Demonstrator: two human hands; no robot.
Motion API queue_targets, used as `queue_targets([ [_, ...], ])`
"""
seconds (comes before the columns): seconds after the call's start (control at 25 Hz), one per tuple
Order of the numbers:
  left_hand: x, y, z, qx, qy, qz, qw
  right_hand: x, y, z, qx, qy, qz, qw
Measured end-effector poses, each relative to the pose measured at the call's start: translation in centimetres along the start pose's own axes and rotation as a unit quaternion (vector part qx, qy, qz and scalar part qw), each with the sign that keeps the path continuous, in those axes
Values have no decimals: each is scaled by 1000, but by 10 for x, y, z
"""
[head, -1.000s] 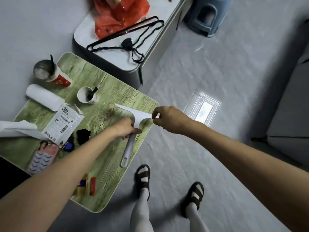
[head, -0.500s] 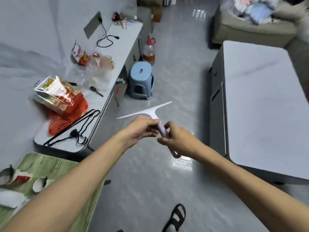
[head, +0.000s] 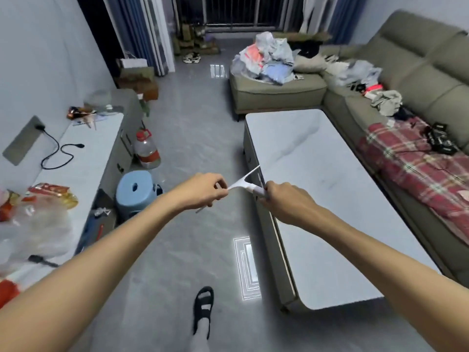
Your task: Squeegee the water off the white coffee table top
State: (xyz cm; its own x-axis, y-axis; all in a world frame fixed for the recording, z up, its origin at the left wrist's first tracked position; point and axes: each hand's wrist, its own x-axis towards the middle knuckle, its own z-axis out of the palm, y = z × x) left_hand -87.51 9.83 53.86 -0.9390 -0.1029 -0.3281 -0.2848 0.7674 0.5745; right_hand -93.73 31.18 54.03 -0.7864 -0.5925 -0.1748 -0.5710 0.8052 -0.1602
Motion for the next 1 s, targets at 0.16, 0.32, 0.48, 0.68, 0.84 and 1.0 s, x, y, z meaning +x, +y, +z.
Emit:
queue_targets([
  [0.16, 125, 5, -51, 126, -76, 87, 985, 94, 43, -29, -2, -41, 87, 995],
  [0.32, 249, 28, -114, 175, -91, 160, 967, 188, 84, -68, 28, -44, 172, 984],
  [0.48, 364, 41, -138, 210, -117, 194, 951, 274, 132, -81, 68, -44, 213, 974],
  [0.68, 537, 72, -150, 234, -128, 193, 944, 402, 229, -67, 15, -32, 214, 976],
  [0.84, 649, 109, -187, 258, -138, 185, 938, 508, 285, -99, 38, -50, 209, 976],
  [1.0, 756, 142, -227, 245, -153, 207, 935, 600, 341, -143, 96, -58, 251, 961],
])
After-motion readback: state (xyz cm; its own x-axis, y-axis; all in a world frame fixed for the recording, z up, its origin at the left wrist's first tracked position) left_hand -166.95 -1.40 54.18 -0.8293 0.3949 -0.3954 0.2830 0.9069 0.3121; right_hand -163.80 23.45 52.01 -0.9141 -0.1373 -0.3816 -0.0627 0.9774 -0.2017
